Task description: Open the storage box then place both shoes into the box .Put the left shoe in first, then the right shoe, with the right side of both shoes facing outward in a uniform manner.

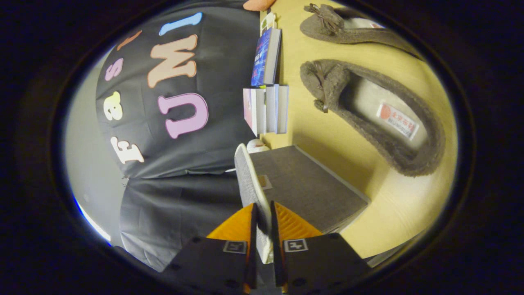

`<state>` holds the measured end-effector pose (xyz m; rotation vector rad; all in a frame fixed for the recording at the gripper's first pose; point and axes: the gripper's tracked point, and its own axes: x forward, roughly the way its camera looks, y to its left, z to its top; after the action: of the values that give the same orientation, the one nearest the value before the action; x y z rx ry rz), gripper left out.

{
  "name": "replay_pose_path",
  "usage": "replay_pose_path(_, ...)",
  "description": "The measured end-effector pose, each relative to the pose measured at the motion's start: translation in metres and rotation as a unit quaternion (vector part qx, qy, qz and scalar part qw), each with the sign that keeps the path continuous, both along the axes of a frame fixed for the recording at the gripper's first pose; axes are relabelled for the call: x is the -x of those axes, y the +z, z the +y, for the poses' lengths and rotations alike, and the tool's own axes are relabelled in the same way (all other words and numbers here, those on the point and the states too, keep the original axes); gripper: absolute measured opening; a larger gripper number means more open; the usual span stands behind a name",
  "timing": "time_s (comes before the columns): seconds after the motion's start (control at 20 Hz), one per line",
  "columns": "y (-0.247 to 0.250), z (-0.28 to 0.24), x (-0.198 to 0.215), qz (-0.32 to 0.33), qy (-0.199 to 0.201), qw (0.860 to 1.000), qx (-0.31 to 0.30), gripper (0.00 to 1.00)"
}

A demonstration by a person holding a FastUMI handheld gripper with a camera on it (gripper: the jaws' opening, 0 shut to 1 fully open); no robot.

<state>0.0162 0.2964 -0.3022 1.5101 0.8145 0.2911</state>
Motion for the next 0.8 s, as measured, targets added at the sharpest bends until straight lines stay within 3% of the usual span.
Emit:
replay_pose_path(0.05, 0.005, -0.001, 0.006, -0.013, 0.008, 1.0, 0.011, 0.11)
replay_pose_path(0.45, 0.072, 0.023, 0.018, -0.116, 0.039, 0.988, 0.092, 0.05)
replay_pose_path(0.8, 0.141, 0.069, 0.021, -0.168, 0.051, 0.978, 0.113, 0.04)
